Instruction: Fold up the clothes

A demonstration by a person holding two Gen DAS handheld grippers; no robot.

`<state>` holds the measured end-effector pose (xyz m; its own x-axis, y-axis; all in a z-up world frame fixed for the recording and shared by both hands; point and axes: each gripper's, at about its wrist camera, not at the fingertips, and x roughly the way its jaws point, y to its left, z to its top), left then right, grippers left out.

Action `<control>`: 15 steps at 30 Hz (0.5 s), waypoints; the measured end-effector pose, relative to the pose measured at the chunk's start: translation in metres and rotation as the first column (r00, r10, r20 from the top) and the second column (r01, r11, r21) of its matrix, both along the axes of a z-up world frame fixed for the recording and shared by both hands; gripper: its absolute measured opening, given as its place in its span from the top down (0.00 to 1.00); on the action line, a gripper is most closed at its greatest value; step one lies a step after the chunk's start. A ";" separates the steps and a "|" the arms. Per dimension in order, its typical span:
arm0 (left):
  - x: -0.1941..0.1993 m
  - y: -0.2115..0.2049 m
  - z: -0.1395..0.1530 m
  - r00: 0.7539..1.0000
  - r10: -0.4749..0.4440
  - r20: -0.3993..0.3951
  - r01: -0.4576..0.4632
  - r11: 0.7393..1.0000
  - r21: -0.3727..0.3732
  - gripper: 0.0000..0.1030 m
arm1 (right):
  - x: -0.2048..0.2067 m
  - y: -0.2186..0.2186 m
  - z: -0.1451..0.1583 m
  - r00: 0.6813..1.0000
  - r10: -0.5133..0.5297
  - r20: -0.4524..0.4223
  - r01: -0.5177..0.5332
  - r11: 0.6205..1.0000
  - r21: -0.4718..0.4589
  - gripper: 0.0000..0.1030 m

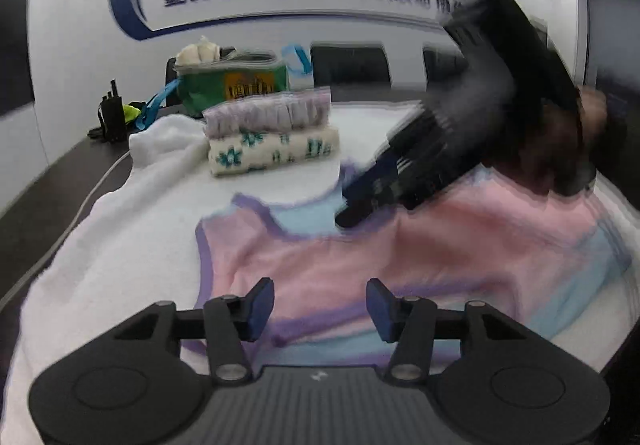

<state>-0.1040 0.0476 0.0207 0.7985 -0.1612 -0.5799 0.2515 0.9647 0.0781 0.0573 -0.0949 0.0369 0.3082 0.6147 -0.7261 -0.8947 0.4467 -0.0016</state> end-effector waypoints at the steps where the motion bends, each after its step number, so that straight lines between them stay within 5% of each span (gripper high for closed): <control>1: 0.001 -0.004 -0.005 1.000 -0.015 -0.014 0.015 0.999 0.031 0.57 | 0.006 0.002 -0.004 1.000 0.004 -0.016 -0.004 1.000 -0.016 0.67; 4: 0.001 -0.009 -0.009 0.999 -0.037 -0.035 0.038 0.999 0.038 0.59 | 0.018 0.004 -0.015 0.998 0.011 -0.057 -0.014 0.999 -0.050 0.73; 6: 0.003 -0.021 -0.007 0.998 -0.064 -0.026 0.063 0.998 -0.008 0.59 | 0.018 0.001 -0.017 0.998 0.003 -0.058 -0.006 0.999 -0.044 0.92; 9: 0.007 -0.053 -0.010 0.992 -0.124 -0.016 0.124 0.992 -0.006 0.68 | 0.016 -0.002 -0.018 0.999 -0.022 -0.034 0.021 0.999 -0.031 1.00; 15: 0.011 -0.053 -0.018 0.998 -0.041 -0.052 0.044 0.997 0.067 0.62 | 0.016 -0.021 0.007 0.995 -0.097 0.019 0.096 0.994 0.051 1.00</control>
